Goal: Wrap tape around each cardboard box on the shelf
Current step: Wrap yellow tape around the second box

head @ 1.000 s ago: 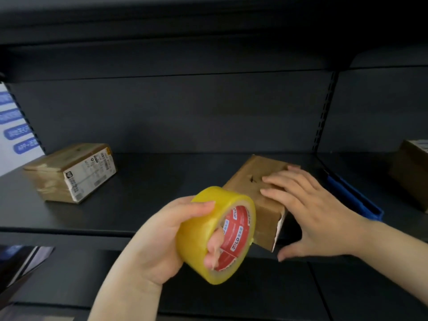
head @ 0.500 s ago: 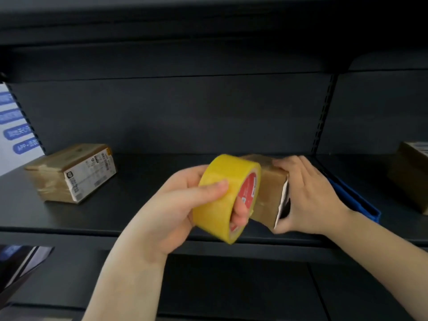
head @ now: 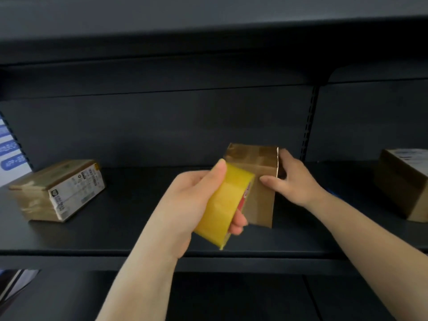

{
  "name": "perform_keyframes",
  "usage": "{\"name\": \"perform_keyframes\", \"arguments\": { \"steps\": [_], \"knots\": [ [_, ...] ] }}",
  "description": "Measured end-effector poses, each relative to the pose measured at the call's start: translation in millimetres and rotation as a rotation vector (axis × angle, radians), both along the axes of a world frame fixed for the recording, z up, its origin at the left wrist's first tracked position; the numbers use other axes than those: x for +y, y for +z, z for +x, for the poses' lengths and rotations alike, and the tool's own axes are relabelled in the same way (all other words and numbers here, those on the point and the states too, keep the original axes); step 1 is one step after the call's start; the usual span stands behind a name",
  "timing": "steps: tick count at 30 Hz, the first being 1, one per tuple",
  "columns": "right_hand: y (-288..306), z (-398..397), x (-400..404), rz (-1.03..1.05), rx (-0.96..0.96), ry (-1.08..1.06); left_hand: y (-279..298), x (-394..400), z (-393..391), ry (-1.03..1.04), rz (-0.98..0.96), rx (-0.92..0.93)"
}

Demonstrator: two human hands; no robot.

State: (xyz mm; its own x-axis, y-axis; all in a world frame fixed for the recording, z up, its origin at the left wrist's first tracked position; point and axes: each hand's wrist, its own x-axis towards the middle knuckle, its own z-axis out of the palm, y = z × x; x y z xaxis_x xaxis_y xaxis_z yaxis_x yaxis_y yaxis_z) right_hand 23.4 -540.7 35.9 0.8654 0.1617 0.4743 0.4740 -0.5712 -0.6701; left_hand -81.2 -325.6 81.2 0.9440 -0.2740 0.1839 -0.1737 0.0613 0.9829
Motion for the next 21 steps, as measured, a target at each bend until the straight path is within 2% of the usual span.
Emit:
{"name": "perform_keyframes", "arguments": {
  "steps": [6, 9, 13, 16, 18, 21],
  "knots": [
    [-14, 6, 5, 0.211, 0.080, 0.015, -19, -12, -5, -0.127, 0.041, 0.073],
    [-17, 8, 7, 0.327, 0.115, 0.002, -26, -19, -7, -0.026, 0.028, 0.065],
    [-20, 15, 7, 0.473, 0.189, -0.070, -38, -28, -10, 0.074, 0.019, 0.227],
    [-16, 18, 10, 0.521, 0.248, -0.093, -42, -32, -13, -0.048, 0.029, 0.122],
    [-10, 20, 10, 0.600, 0.366, -0.093, -36, -28, -12, -0.112, 0.016, 0.085],
    [-2, 26, 9, 0.644, 0.561, -0.084, -28, -30, -12, -0.070, 0.060, 0.075]
  ]
}}
